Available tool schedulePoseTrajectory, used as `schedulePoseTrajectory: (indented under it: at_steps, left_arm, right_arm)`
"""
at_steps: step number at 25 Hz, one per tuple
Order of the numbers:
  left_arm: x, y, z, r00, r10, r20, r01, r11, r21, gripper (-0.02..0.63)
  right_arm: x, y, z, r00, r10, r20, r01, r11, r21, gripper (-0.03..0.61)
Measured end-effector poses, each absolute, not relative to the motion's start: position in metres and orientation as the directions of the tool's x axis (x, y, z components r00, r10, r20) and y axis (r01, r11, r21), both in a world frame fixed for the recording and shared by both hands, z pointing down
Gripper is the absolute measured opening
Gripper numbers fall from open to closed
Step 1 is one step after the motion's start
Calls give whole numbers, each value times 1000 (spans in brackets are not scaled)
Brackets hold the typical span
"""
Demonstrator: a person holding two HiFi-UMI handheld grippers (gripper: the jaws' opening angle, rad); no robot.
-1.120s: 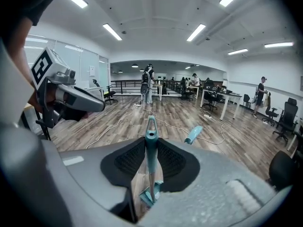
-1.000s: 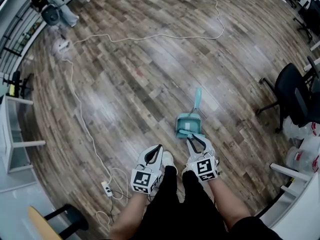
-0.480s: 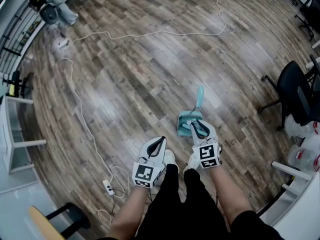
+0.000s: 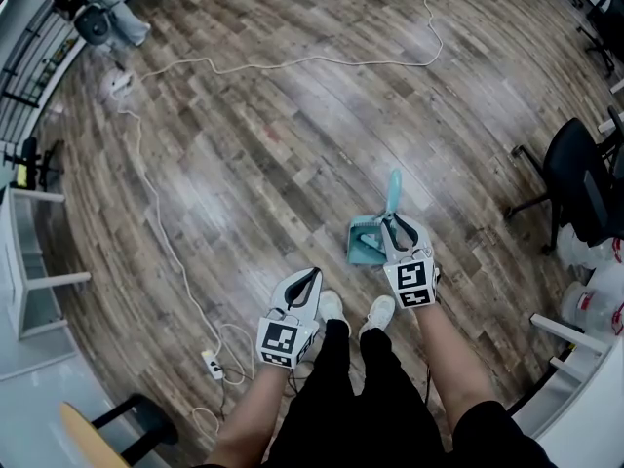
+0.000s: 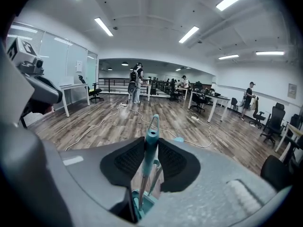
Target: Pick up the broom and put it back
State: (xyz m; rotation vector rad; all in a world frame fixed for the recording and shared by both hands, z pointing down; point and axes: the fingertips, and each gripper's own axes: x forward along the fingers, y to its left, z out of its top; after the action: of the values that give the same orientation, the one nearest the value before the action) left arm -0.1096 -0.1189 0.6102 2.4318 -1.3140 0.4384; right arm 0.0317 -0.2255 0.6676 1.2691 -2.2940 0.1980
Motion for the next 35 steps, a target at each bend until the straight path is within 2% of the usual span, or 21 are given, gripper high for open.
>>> schedulePoseTrajectory:
  at_steps: [35]
  left_arm:
    - [-105,-121,618,548,-714,435,-830,-528,179,17]
  right_arm:
    - [35,-239,669,-405,-773,488,-851,514,107,108]
